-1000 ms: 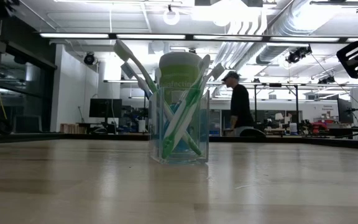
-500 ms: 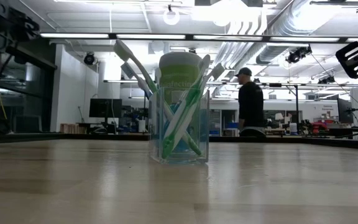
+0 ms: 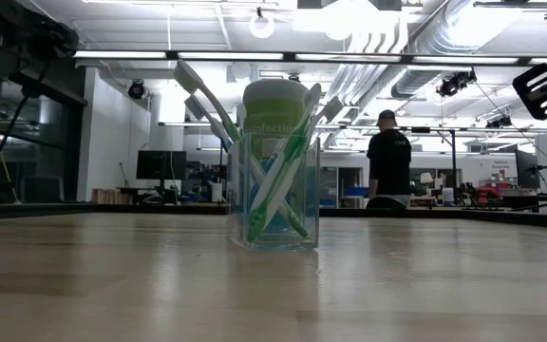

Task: Pick & Place toothbrushing station
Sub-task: Return to Home Position

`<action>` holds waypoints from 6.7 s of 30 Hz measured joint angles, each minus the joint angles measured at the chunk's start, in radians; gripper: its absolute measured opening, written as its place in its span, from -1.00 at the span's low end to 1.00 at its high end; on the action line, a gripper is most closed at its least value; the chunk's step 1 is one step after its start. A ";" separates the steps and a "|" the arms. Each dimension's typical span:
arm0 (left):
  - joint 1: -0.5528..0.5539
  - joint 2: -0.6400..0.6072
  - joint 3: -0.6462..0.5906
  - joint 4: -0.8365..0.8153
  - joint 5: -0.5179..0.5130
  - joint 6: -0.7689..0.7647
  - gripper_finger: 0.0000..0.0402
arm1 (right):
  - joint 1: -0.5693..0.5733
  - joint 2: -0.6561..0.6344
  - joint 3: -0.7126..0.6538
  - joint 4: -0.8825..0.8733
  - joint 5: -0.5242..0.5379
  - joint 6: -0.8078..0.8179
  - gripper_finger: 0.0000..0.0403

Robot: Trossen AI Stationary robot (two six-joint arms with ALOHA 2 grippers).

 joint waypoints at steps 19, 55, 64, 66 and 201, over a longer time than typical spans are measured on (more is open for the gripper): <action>-0.225 0.001 -0.001 -0.253 0.239 -0.159 -0.22 | 0.000 0.000 0.000 0.001 0.003 0.000 -0.23; 1.070 -0.097 -0.001 -0.411 0.981 -0.463 -0.22 | 0.000 0.000 0.000 0.001 0.003 0.000 -0.23; 1.368 -0.097 -0.001 -0.469 1.260 -0.563 -0.22 | 0.000 0.000 0.000 0.001 0.003 0.000 -0.23; 1.426 -0.097 -0.001 -0.472 1.347 -0.584 -0.22 | 0.000 0.000 0.000 0.001 0.003 0.000 -0.23; 1.495 -0.681 -0.002 -1.172 1.037 -0.558 -0.22 | 0.000 0.000 0.000 0.001 0.003 0.000 -0.23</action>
